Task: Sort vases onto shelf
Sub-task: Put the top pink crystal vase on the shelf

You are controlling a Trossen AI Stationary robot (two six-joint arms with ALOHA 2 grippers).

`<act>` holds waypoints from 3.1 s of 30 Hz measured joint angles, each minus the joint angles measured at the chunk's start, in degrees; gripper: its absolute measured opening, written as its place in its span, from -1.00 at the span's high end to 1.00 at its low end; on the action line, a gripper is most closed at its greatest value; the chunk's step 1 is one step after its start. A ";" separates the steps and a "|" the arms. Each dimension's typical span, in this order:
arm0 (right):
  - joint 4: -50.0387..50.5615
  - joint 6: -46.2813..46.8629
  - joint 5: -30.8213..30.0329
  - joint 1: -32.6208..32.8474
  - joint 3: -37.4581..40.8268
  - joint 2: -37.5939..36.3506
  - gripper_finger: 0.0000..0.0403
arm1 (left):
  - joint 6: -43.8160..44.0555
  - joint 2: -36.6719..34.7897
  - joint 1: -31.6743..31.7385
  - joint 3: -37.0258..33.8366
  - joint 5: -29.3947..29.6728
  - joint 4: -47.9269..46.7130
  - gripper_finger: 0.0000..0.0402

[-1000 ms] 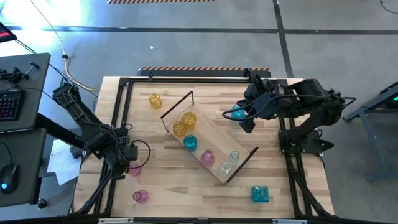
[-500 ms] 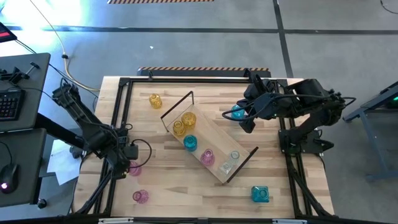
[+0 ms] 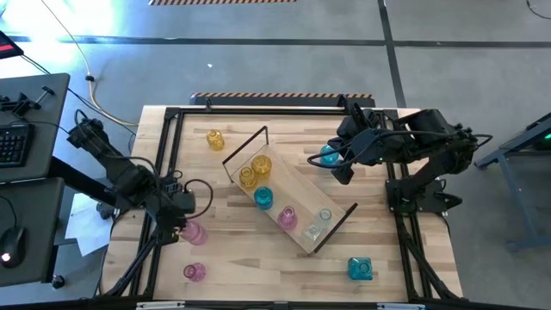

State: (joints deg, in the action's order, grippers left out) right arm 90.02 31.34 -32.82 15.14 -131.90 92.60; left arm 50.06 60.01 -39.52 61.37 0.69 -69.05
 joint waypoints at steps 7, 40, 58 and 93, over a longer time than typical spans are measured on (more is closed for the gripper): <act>0.00 -0.60 0.18 0.00 0.00 0.00 1.00 | -9.24 5.72 6.84 10.85 0.03 -9.31 0.92; 0.00 -0.22 10.49 0.02 0.04 -1.20 1.00 | -53.29 44.49 36.70 72.39 0.15 -16.93 0.92; -10.18 12.96 12.16 -5.05 42.48 -20.17 1.00 | -58.39 53.93 42.34 72.75 -5.42 -6.86 0.92; -53.97 12.69 42.29 -23.03 80.83 -26.98 1.00 | -57.01 63.97 44.13 72.71 -9.15 -3.30 0.92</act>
State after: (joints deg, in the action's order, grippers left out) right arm 36.05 44.03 9.47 -7.90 -51.07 65.62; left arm -6.95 123.98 4.60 134.08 -8.47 -72.36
